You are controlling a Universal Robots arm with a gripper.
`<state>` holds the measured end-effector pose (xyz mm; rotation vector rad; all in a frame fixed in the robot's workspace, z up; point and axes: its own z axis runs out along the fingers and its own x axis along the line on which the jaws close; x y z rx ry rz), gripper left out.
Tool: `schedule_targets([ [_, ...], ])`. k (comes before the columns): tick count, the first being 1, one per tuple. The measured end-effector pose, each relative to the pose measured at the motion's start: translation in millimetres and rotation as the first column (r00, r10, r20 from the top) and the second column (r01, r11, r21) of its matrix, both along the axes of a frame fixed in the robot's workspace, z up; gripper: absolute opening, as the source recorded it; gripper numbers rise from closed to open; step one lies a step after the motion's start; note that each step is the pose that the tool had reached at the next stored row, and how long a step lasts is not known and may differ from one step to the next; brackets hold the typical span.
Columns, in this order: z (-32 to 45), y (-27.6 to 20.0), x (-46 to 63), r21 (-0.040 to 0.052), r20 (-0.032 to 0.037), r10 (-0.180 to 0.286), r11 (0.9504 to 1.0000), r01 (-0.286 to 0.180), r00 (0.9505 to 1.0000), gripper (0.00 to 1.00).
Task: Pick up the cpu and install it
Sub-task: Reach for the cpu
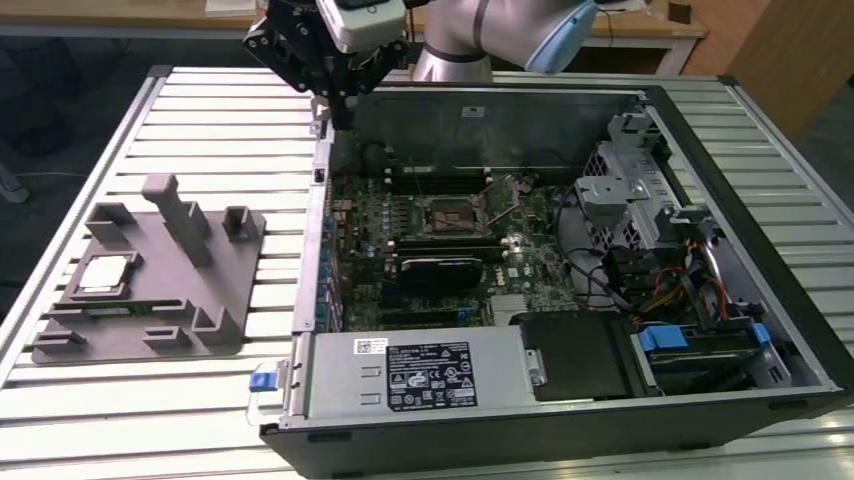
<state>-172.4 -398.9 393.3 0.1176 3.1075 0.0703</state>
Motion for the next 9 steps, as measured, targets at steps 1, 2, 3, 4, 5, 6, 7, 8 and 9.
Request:
schedule_targets([
  [1, 0.0, 0.0, -1.7, 0.0000, 0.0003, 0.000, 1.0000, 0.000, 1.0000, 0.11],
  [2, 0.0, 0.0, -3.0, -0.0001, 0.0005, 0.000, 1.0000, 0.000, 1.0000, 0.11],
  [3, 0.0, 0.0, -4.0, -0.0001, 0.0007, 0.000, 1.0000, 0.000, 1.0000, 0.11],
  [4, 0.0, 0.0, -5.0, 0.0000, 0.0008, 0.000, 1.0000, 0.000, 1.0000, 0.11],
  [5, 0.0, 0.0, -6.0, 0.0000, 0.0009, 0.000, 1.0000, 0.000, 1.0000, 0.11],
  [6, 0.0, 0.0, -6.9, 0.0000, 0.0010, 0.000, 1.0000, 0.000, 1.0000, 0.11],
  [7, 0.0, 0.0, -8.1, 0.0000, 0.0010, 0.000, 1.0000, 0.000, 1.0000, 0.11],
  [8, 0.0, 0.0, -9.3, 0.0000, 0.0012, 0.000, 1.0000, 0.000, 1.0000, 0.11],
  [9, 0.0, 0.0, -10.5, 0.0000, 0.0014, 0.000, 1.0000, 0.000, 1.0000, 0.11],
])
